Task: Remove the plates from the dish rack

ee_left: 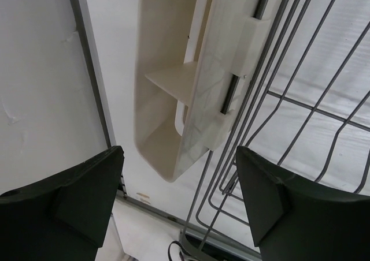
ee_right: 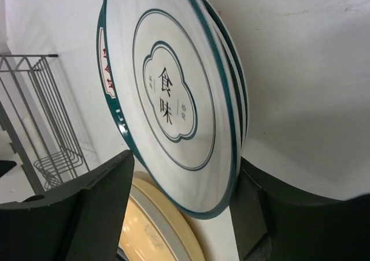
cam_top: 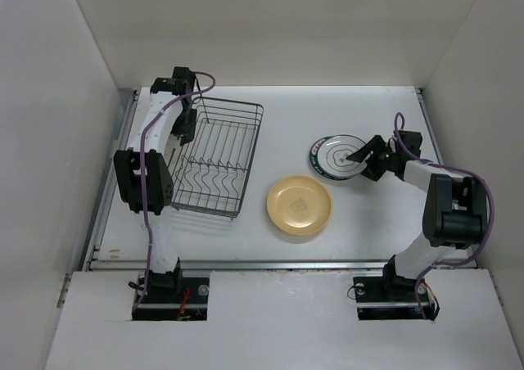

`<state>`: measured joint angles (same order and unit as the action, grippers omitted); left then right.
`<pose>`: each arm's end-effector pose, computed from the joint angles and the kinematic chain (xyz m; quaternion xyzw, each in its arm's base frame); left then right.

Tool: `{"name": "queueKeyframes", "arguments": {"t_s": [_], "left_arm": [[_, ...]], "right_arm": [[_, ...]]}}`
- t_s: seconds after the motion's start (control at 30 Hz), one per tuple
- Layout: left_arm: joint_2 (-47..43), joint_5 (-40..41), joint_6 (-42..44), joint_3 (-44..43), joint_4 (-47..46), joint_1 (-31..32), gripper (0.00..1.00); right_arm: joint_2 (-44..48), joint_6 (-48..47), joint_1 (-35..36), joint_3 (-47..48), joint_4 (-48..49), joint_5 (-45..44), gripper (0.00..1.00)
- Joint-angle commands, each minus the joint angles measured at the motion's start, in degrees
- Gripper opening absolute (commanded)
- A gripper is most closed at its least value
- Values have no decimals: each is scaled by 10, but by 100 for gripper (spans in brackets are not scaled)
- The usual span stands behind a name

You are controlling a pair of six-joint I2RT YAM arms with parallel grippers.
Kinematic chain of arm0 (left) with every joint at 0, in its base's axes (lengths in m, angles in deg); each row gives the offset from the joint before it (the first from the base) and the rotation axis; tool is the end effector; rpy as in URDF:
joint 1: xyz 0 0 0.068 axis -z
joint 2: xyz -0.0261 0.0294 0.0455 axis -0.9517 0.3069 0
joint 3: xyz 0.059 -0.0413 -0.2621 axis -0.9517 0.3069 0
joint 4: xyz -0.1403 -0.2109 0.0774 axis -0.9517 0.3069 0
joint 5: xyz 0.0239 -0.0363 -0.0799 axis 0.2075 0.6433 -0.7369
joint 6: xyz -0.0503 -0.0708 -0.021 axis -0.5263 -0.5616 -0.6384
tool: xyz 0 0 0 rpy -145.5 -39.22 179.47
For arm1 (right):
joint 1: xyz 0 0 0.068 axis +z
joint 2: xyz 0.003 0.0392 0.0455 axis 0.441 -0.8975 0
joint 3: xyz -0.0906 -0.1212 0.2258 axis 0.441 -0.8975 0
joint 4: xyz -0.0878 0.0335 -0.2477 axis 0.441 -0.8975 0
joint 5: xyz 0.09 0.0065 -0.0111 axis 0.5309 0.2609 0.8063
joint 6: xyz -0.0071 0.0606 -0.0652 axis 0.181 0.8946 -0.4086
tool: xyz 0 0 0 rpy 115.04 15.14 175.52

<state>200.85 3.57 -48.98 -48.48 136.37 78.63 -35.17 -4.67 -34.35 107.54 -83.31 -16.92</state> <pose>0.4450 -0.0198 0.2604 0.0352 0.9595 0.1860 0.2086 0.3559 -0.0118 0.1345 0.2888 0.8581 0.3257 0.2725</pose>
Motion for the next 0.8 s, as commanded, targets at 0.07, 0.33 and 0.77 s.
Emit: {"name": "queueKeyframes", "arguments": {"t_s": [0.07, 0.33, 0.77], "left_arm": [[33, -2, 4, -24, 7, -9, 61], [81, -67, -19, -64, 39, -45, 0], [45, -106, -50, -70, 46, -83, 0]], "right_arm": [[8, -59, -2, 35, -103, -66, 70], [22, -88, 18, 54, -183, -113, 70], [65, -90, 67, 129, -337, -260, 84]]}}
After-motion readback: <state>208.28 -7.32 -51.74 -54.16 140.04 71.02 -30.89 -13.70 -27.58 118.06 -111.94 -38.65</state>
